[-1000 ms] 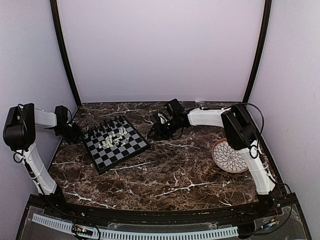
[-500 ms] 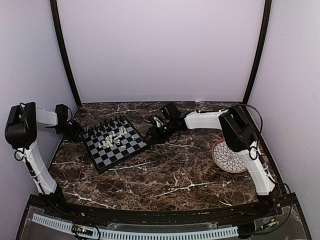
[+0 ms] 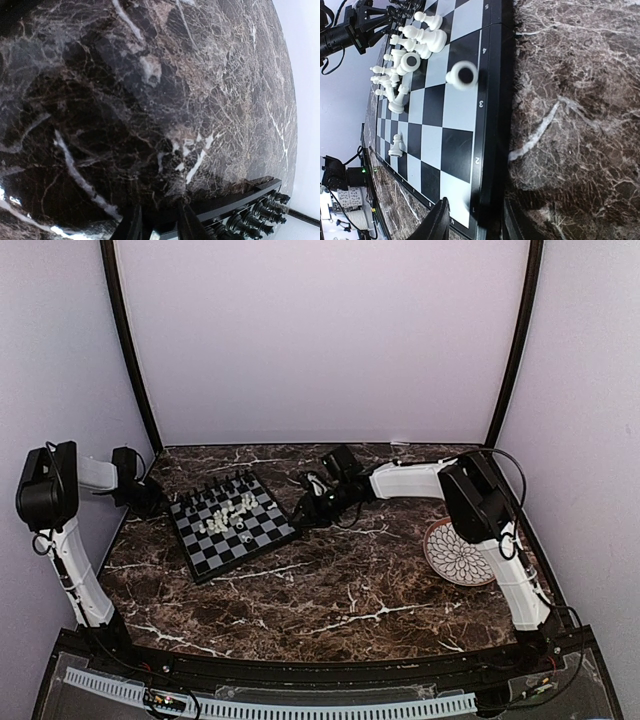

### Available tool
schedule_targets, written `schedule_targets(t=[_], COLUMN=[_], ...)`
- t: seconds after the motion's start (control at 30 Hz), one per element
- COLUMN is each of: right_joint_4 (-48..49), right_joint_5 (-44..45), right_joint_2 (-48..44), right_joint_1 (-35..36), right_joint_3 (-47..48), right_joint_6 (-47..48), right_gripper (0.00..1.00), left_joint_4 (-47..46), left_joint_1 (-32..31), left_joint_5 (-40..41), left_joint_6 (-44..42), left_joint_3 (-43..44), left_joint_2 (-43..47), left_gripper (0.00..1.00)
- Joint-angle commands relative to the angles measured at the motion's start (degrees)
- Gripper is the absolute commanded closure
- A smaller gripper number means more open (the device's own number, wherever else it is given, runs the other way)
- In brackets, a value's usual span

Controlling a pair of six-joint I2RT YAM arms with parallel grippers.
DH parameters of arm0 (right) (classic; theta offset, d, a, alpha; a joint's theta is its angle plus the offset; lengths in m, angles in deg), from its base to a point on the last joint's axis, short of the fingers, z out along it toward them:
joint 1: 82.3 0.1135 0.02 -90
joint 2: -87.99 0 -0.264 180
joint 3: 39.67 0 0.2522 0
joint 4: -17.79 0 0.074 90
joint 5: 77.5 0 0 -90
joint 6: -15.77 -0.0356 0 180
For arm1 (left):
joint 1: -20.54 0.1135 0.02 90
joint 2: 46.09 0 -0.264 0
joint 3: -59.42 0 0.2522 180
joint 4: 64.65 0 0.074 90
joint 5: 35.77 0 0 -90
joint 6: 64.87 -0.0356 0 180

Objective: Set up the chess pieces on the board
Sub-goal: Move the chessboard to the center of the board.

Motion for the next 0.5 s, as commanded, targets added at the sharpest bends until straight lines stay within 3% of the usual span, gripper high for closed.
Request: schedule_targets(t=[0.0, 0.47], right_joint_4=[-5.1, -2.6], right_joint_5=[2.6, 5.3], right_joint_2=[-1.7, -13.0], right_joint_1=[0.4, 0.4], right_joint_3=[-3.9, -21.8], right_joint_6=[2.1, 3.9], right_gripper=[0.64, 0.66], left_joint_4=[0.7, 0.3], left_joint_1=[-1.1, -9.2], left_joint_5=[-3.0, -8.2], left_joint_6=[-0.2, -5.8], left_joint_3=[-0.3, -2.1], left_joint_2=[-1.8, -3.6], left_gripper=[0.75, 0.81])
